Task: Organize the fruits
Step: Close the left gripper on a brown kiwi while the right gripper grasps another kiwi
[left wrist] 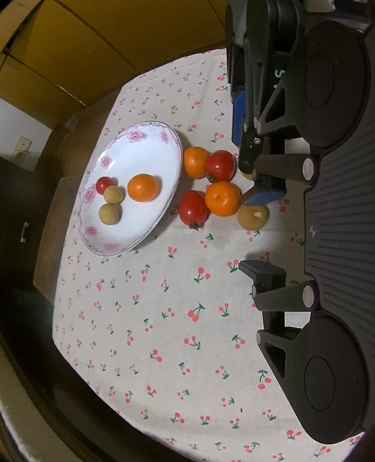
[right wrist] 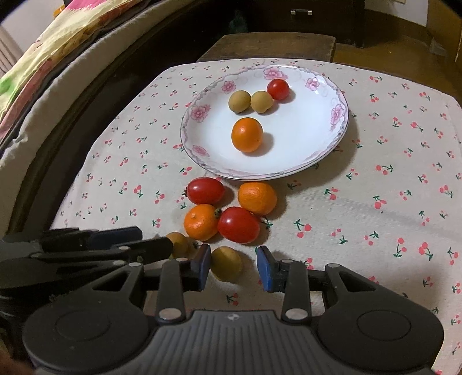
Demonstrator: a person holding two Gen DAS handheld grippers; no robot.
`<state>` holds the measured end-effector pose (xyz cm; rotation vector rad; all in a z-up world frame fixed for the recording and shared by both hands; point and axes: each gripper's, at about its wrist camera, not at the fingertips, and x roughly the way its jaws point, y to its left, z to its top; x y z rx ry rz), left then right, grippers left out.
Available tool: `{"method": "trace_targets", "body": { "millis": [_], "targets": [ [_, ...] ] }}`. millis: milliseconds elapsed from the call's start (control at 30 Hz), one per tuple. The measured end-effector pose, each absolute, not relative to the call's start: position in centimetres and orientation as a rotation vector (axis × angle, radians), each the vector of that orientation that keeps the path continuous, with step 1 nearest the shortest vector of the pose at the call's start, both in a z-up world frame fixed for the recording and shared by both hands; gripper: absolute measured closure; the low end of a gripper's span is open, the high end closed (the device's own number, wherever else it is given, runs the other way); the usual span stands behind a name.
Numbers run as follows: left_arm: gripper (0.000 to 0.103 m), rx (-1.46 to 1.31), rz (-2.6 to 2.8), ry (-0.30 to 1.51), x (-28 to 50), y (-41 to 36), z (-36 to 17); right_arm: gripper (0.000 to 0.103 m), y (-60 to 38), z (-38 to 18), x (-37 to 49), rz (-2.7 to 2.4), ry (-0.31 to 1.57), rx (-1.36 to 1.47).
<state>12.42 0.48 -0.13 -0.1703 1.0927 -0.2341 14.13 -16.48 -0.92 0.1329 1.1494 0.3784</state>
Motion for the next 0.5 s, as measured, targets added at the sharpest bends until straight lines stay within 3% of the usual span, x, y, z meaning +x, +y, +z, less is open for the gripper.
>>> {"method": "trace_targets", "body": {
  "millis": [233, 333, 500],
  "targets": [
    [0.049, -0.174, -0.218, 1.084, 12.5, 1.1, 0.2, 0.067, -15.2, -1.6, 13.8, 0.39, 1.162, 0.067],
    [0.049, -0.165, -0.229, 1.089, 12.3, 0.8, 0.1, 0.074, -15.0, -1.8, 13.7, 0.391, 1.154, 0.041],
    [0.047, -0.163, -0.252, 1.098, 12.3, 0.1, 0.0, 0.074, -16.0, -0.8, 13.5, 0.376, 1.12, 0.048]
  ]
}}
